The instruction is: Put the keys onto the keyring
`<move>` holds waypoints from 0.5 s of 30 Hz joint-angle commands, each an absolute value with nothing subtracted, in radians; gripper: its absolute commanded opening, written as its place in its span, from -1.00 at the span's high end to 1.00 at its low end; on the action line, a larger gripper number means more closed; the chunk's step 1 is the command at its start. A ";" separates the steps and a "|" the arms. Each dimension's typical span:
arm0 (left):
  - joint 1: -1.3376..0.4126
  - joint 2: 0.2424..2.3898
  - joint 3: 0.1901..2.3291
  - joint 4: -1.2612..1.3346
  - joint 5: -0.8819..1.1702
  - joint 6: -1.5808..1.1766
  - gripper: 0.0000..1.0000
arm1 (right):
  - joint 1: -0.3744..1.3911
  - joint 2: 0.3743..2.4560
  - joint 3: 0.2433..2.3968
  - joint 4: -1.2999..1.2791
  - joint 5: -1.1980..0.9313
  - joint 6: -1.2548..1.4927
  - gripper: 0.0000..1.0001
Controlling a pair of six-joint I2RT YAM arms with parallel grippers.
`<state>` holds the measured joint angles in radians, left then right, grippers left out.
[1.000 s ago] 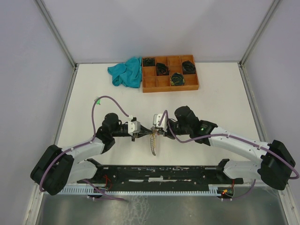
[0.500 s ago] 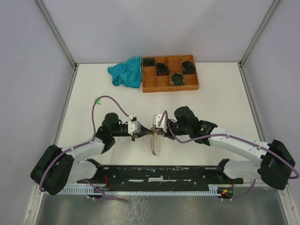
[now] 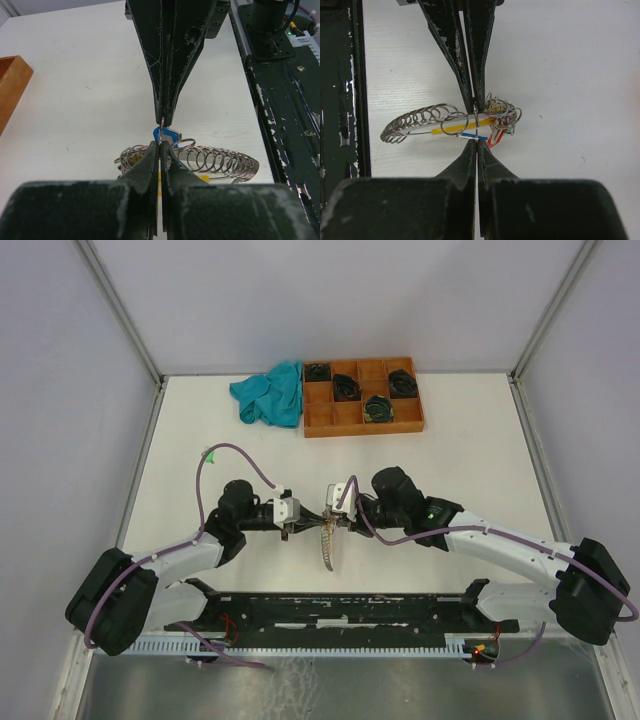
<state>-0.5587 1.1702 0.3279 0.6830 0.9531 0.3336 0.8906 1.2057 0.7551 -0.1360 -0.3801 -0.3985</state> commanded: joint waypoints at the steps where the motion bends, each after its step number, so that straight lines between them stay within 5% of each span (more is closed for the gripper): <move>1: -0.564 1.174 0.371 0.738 0.996 0.352 0.95 | 0.899 1.195 0.796 -0.104 -0.386 -0.403 0.99; 15: -0.566 1.191 0.380 0.738 1.011 0.349 0.95 | 0.900 1.195 0.796 -0.102 -0.387 -0.405 0.99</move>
